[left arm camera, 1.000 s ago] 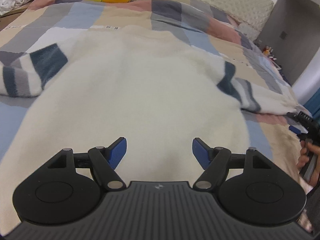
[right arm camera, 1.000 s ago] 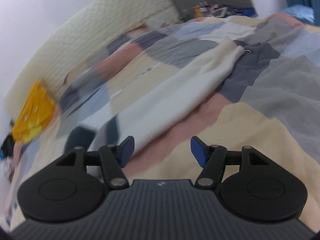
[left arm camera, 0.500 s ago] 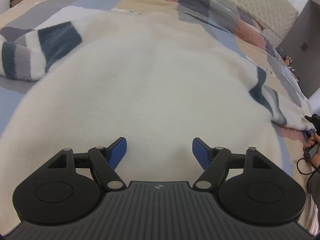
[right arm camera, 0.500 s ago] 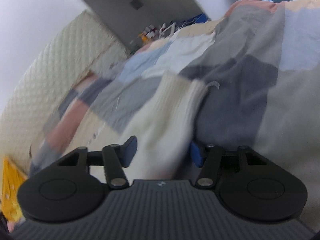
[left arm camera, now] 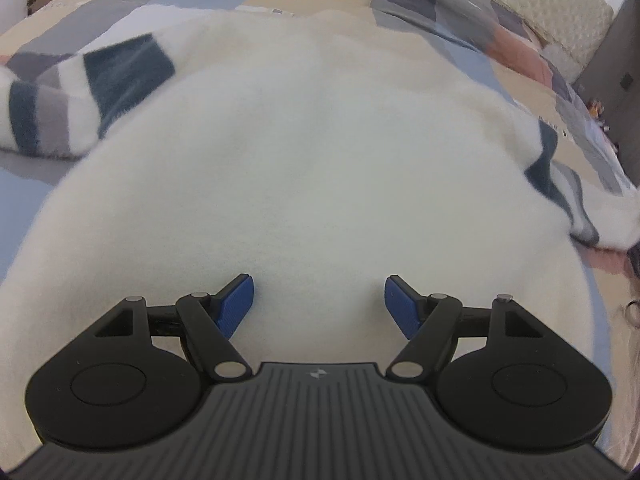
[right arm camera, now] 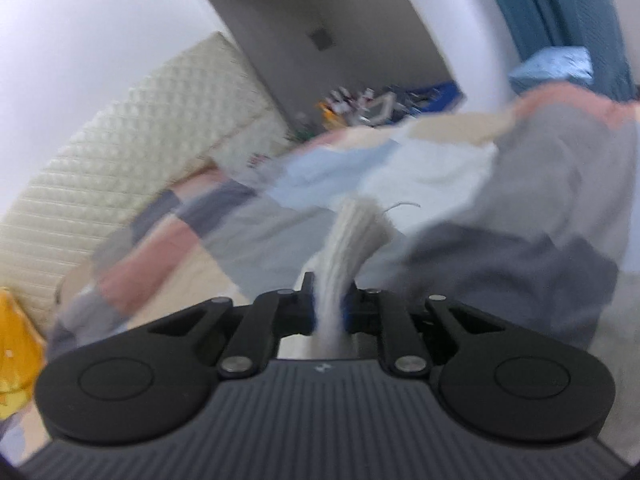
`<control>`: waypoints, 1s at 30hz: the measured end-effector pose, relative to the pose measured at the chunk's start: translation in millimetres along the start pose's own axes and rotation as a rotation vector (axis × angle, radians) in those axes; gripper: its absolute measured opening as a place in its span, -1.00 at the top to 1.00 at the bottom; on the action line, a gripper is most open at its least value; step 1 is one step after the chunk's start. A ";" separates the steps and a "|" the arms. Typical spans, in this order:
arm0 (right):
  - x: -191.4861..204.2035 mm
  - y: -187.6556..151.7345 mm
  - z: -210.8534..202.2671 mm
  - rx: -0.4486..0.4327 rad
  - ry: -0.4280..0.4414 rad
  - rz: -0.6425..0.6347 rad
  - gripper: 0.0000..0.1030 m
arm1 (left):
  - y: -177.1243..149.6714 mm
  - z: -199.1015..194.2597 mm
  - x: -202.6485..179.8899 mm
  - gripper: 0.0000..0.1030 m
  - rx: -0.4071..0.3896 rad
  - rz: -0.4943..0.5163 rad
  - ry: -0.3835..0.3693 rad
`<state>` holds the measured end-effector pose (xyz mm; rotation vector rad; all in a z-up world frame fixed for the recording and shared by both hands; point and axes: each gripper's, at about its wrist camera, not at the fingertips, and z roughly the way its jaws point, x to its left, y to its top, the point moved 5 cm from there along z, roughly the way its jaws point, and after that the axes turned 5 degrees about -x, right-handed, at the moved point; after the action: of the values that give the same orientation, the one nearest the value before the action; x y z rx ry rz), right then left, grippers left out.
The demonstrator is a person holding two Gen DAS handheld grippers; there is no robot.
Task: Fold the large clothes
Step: 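Grasp the striped sleeve cuff with the right gripper and lift it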
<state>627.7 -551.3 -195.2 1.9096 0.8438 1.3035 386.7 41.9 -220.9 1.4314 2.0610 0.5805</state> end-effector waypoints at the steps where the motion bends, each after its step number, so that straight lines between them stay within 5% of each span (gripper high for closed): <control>1: 11.3 9.8 -6.9 -0.009 0.018 -0.021 0.72 | -0.8 0.9 0.7 -0.49 0.003 0.006 -0.001; 12: 129.4 122.6 -94.7 -0.143 0.150 -0.140 0.73 | -3.6 -18.9 23.6 -0.49 0.027 -0.062 -0.039; 16: 187.1 140.7 -129.8 -0.179 0.206 -0.222 0.73 | 1.4 -41.9 37.6 -0.49 -0.025 -0.089 -0.056; 23: 283.6 114.4 -177.1 -0.178 0.339 -0.356 0.73 | 21.5 -81.3 51.1 -0.49 -0.138 -0.063 -0.103; 30: 361.8 56.8 -218.1 -0.126 0.464 -0.447 0.73 | 34.3 -93.1 71.3 -0.49 -0.164 -0.093 -0.149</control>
<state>535.2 -255.9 97.9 1.2339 1.2964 1.4844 329.7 117.4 -143.5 1.2399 1.9059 0.5723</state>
